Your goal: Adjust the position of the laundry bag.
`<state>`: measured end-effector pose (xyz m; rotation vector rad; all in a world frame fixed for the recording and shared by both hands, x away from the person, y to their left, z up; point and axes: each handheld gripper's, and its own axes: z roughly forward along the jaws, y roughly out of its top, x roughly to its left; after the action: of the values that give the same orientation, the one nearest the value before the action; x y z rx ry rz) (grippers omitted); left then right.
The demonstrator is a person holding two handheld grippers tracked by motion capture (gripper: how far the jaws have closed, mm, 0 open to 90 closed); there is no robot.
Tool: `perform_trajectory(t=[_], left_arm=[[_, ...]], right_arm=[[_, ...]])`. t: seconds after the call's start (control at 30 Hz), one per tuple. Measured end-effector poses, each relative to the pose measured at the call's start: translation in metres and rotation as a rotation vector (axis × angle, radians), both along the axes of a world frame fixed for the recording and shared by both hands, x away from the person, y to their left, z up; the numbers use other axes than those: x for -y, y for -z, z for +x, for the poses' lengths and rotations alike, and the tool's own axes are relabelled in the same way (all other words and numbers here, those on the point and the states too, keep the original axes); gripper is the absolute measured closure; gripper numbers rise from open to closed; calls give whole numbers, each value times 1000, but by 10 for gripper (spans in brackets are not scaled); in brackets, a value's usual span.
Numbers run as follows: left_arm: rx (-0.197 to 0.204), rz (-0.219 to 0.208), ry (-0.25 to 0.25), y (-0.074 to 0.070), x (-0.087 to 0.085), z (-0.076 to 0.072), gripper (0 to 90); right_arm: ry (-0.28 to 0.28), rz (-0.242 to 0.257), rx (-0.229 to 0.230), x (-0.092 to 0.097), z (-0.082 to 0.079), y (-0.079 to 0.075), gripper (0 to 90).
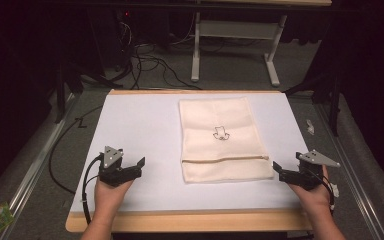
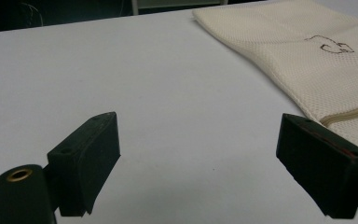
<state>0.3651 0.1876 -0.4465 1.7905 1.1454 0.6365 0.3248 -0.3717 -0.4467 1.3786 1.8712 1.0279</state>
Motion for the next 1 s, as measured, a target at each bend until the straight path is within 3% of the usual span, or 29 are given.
perform_trajectory(t=[0.1, 0.33, 0.43, 0.5, 0.57, 0.73, 0.8, 0.87, 1.0], left_arm=[[-3, -1, -9, 2, -1, 1, 141], [-24, -8, 23, 6, 4, 5, 145], [-38, -19, 53, 9, 8, 7, 150], [-31, -25, 70, 9, 11, 8, 158], [-31, -36, 82, 7, 14, 8, 167], [-23, -64, 119, 2, 21, 7, 236], [-26, -81, 136, 0, 23, 7, 299], [-29, -69, 139, -2, 27, 6, 309], [-25, -49, 170, -2, 35, 1, 317]], right_arm=[[2, 0, -1, 2, 2, 0, 69], [18, 38, 1, 8, 4, -1, 94], [27, 90, 5, 11, 3, -3, 145], [8, 127, 10, 11, 2, -4, 129], [3, 134, 2, 9, 2, -3, 125], [-6, 84, -37, -3, 0, 5, 241], [-20, 69, -86, -13, 3, 11, 302], [-33, 53, -85, -14, 4, 13, 320], [-51, 12, -152, -26, 7, 23, 378]])
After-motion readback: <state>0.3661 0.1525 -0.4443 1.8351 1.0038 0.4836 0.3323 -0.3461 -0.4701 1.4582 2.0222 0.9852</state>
